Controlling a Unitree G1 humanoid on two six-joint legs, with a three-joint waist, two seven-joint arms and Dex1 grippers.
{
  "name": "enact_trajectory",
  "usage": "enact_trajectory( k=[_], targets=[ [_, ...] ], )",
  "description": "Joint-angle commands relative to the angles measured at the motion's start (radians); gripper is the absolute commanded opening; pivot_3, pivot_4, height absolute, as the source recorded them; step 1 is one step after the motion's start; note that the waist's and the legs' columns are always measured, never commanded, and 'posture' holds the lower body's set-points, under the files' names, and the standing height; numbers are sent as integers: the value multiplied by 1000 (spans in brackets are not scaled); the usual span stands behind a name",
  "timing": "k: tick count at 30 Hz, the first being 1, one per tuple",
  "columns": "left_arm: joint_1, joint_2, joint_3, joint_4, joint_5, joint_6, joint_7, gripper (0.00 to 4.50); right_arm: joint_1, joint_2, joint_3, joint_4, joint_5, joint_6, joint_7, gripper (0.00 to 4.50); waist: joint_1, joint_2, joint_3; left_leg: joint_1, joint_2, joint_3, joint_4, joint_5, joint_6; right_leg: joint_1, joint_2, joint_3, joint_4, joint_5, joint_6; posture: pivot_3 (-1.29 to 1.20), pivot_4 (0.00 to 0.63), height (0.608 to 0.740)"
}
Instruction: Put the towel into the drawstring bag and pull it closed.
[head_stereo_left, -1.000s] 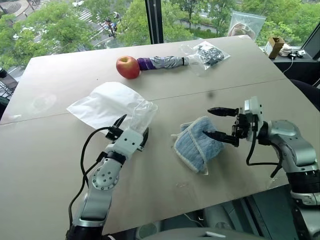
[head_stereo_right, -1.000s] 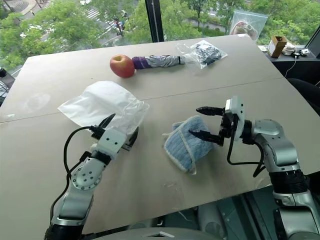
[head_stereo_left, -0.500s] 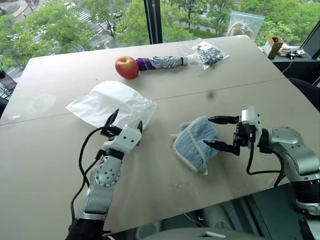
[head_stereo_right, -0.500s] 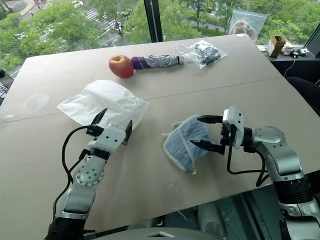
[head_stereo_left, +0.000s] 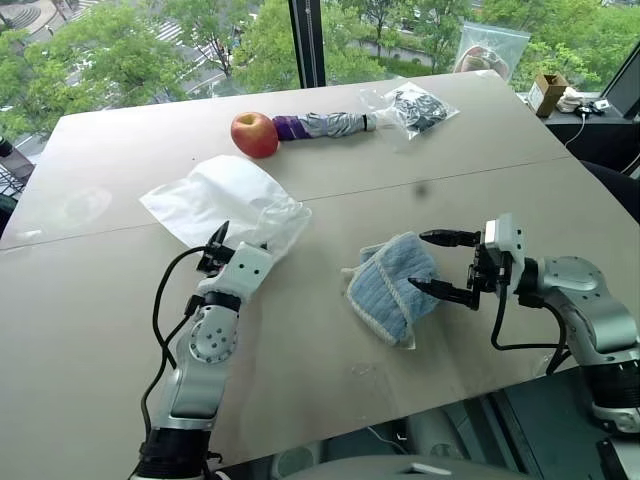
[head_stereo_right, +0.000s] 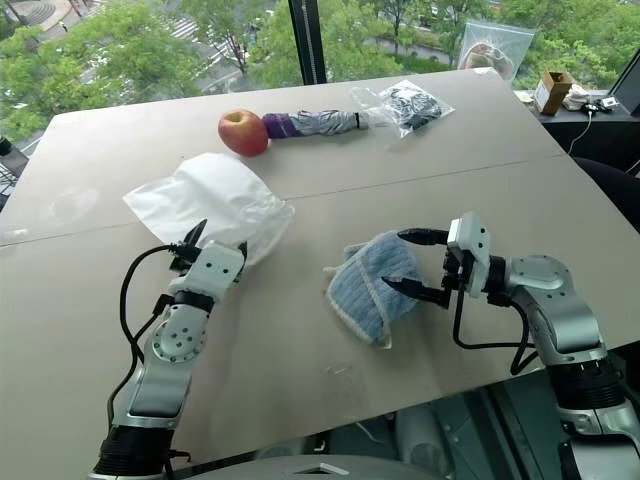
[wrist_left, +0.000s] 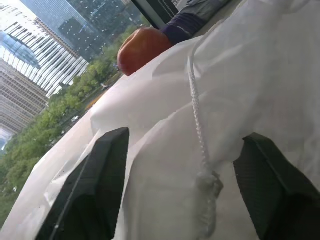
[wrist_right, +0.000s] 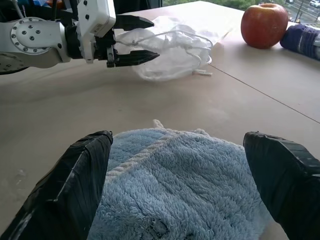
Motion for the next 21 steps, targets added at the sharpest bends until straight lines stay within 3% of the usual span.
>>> enact_trajectory(
  k=[1,4,11,17,21],
  targets=[
    [-9,0,24,-39,-13,-25,14,1285,-3,4,-12,-5,-2,-26,-2,4500,0,0,0,0,0,0,0,0,0,0,0,0,0,0,0,0,150,740],
    [-16,-4,36,-68,-24,-26,14,62,-2,10,-10,-4,-1,-26,-7,4500,0,0,0,0,0,0,0,0,0,0,0,0,0,0,0,0,150,740],
    [-83,-86,119,-152,-209,64,-24,62,5,19,-28,-5,-64,-12,-127,4500,1,0,0,-1,1,0,1,0,0,0,-1,0,0,0,0,0,150,740],
    [-159,-146,161,-233,-464,258,-126,62,-8,-47,5,-87,-96,236,-237,4500,1,0,0,-2,-1,-1,1,0,0,0,-1,-1,0,0,0,0,150,740],
    [-203,-145,185,-263,-581,359,-164,62,-24,-30,5,-130,-82,388,-319,4500,-2,0,0,-2,-1,-2,1,0,0,0,0,-2,0,0,0,0,150,740]
  ],
)
